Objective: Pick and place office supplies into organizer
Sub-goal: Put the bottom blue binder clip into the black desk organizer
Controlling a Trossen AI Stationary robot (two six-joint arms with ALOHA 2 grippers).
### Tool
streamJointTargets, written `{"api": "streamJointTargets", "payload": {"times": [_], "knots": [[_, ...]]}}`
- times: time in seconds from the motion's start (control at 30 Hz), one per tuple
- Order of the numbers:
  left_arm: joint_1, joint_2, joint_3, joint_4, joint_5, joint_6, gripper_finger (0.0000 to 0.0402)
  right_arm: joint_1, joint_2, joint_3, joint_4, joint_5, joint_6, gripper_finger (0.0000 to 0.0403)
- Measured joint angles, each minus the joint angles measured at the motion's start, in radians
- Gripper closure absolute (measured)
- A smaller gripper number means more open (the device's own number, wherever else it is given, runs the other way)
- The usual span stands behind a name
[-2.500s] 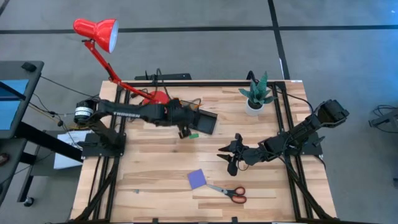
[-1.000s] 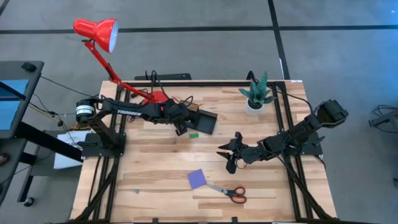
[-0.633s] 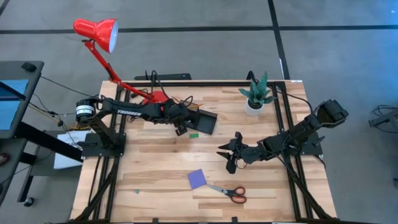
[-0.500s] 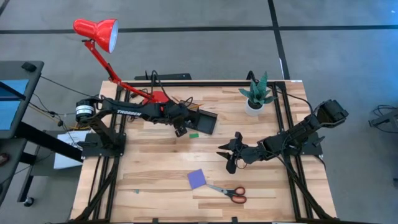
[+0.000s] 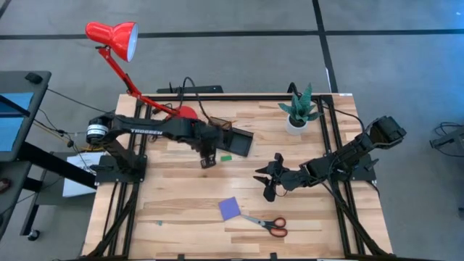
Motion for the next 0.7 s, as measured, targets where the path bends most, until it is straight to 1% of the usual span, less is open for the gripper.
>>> {"api": "streamJointTargets", "payload": {"times": [0.07,0.13,0.27,0.33,0.47,0.57,0.63,0.7], "knots": [[-0.051,-0.009,0.004,-0.080,-0.038,-0.041,0.0340,0.000,0.000,0.000,0.000,0.000,0.000,0.0291],[-0.108,-0.026,0.003,-0.178,-0.131,-0.124,0.0347,0.000,0.000,0.000,0.000,0.000,0.000,0.0291],[-0.251,-0.101,0.003,-0.391,-0.360,-0.380,0.0353,0.000,0.000,0.000,-0.002,0.000,0.000,0.0291],[-0.333,-0.159,0.003,-0.454,-0.421,-0.526,0.0353,0.000,0.000,0.000,-0.003,0.001,0.000,0.0291],[-0.502,-0.291,-0.025,-0.502,-0.445,-0.810,0.0354,0.000,0.000,0.000,-0.007,0.005,0.000,0.0291],[-0.611,-0.380,-0.100,-0.477,-0.429,-1.043,0.0354,0.000,0.000,0.000,-0.007,0.006,0.001,0.0291],[-0.682,-0.418,-0.173,-0.433,-0.397,-1.198,0.0354,0.000,0.000,0.000,-0.007,0.007,0.001,0.0291],[-0.748,-0.439,-0.253,-0.383,-0.330,-1.301,0.0354,0.000,0.000,0.000,-0.007,0.007,0.001,0.0291]]}}
